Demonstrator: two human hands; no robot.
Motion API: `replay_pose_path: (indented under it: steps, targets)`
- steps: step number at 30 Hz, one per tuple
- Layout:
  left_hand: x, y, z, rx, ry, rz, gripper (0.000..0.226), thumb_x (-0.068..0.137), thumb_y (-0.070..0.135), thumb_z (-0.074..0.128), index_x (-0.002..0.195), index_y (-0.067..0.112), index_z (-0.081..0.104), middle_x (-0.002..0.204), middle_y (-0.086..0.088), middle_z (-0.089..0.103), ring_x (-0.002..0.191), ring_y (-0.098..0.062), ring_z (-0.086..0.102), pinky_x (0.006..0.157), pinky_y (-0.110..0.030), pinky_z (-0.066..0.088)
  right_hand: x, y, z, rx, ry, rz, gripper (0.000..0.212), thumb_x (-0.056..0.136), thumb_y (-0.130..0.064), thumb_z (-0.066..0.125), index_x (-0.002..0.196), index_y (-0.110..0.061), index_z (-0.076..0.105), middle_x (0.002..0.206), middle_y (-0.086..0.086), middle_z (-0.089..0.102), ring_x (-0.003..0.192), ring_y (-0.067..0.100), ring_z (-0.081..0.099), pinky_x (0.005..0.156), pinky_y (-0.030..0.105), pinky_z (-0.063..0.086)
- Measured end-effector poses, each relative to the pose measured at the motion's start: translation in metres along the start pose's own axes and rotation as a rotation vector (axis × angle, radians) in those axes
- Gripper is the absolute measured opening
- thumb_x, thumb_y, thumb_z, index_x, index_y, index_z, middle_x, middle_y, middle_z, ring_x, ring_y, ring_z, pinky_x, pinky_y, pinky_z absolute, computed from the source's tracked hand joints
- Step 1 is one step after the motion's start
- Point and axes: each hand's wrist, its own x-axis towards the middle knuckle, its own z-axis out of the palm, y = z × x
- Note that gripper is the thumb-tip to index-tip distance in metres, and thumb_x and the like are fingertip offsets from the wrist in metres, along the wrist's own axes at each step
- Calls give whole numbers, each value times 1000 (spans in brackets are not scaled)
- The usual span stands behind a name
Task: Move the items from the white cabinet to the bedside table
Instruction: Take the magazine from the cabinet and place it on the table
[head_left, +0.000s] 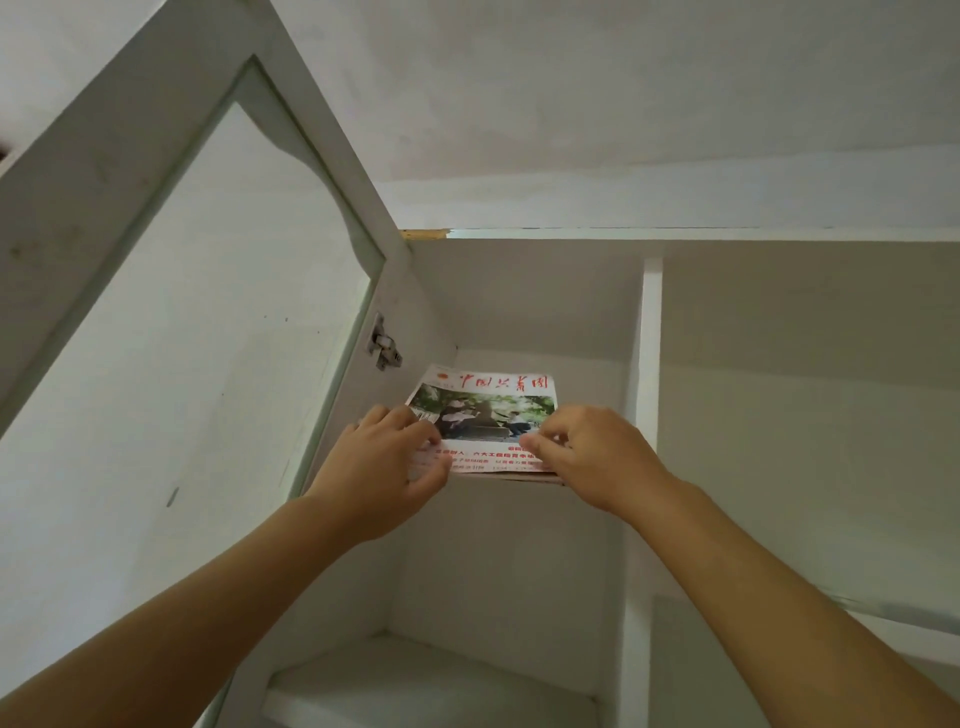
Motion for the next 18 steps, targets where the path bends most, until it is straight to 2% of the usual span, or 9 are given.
replay_pose_path:
  steps: [2,6,10,15,18]
  targets:
    - [-2,-3,4,-14,-12,-18,54,90,69,30,123,37,59,127,12,57,108,-9,44,87,-30,47,8,-2,1,-38,-58,33,38,97,-59,59,112,-27,74,112,-10,66,90,11,62,66,28,50]
    - [-2,-6,7,-1,-11,-77,61,88,69,26,131,36,55,131,12,52,112,-8,39,93,-31,49,26,0,12,-50,-167,98,62,91,-71,58,137,-29,60,120,-8,63,94,9,62,78,33,58]
    - [1,-6,4,-22,-12,-176,68,86,66,26,138,31,53,140,5,49,120,-14,39,98,-36,49,30,5,25,-54,-193,135,74,89,-82,44,144,-33,52,118,-11,66,93,9,65,80,39,60]
    - [0,-14,10,-82,-101,-261,65,90,65,37,148,36,40,153,0,40,133,-21,39,102,-40,50,25,3,29,-124,-222,133,81,93,-83,34,159,-39,25,131,-9,65,98,13,67,83,39,60]
    - [2,-17,14,-116,-90,-259,64,92,64,40,149,36,37,153,-1,42,131,-20,43,101,-39,51,26,3,28,-105,-255,128,86,90,-86,34,162,-42,16,129,-11,66,93,9,67,78,33,60]
